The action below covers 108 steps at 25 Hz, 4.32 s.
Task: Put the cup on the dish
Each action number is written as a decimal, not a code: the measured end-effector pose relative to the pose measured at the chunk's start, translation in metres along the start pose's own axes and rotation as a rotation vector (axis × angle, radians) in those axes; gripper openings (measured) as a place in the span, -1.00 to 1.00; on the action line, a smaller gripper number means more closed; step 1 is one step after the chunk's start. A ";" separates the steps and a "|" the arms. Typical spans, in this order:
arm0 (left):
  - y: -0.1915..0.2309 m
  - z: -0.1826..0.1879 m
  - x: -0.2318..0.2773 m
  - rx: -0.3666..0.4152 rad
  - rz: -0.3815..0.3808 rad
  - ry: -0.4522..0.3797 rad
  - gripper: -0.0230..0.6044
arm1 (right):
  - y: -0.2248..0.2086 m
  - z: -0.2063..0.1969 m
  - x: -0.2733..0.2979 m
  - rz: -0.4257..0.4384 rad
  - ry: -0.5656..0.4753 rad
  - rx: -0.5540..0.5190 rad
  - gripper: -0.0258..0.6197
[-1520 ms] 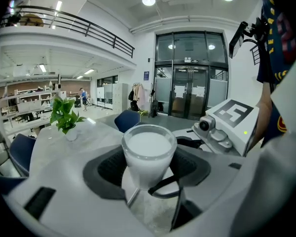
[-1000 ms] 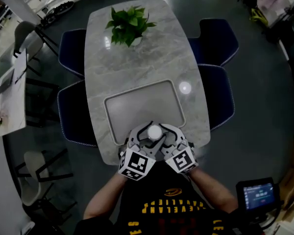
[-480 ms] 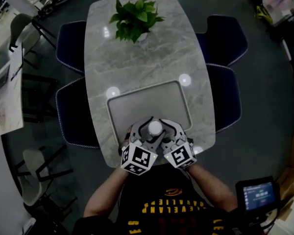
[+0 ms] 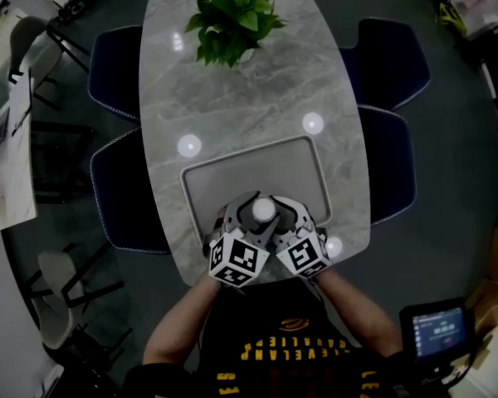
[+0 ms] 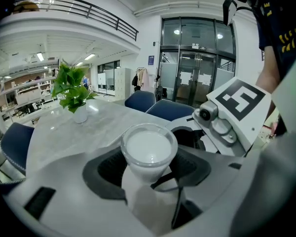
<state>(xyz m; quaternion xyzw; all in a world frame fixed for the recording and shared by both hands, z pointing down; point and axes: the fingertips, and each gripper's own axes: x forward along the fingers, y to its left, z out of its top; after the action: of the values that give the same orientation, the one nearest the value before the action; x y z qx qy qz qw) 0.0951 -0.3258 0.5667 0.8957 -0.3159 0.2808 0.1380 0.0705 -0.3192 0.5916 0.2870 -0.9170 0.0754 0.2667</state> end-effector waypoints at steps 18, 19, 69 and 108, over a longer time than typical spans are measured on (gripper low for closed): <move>0.020 -0.036 0.038 0.011 -0.024 0.062 -0.09 | -0.013 -0.037 0.039 0.012 0.135 -0.043 -0.23; 0.020 -0.037 0.040 0.014 -0.025 0.064 -0.09 | -0.013 -0.039 0.040 0.011 0.140 -0.045 -0.23; 0.025 -0.053 0.049 -0.051 -0.030 0.052 -0.09 | -0.008 -0.062 0.044 0.041 0.318 0.010 -0.23; 0.005 -0.055 -0.034 -0.111 0.235 -0.061 -0.09 | 0.012 -0.034 -0.049 0.058 0.091 0.207 -0.51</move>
<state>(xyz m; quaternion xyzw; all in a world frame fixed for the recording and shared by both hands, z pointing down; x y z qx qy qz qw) 0.0471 -0.2894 0.5914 0.8517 -0.4377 0.2497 0.1436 0.1129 -0.2757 0.5945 0.2827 -0.8992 0.1902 0.2746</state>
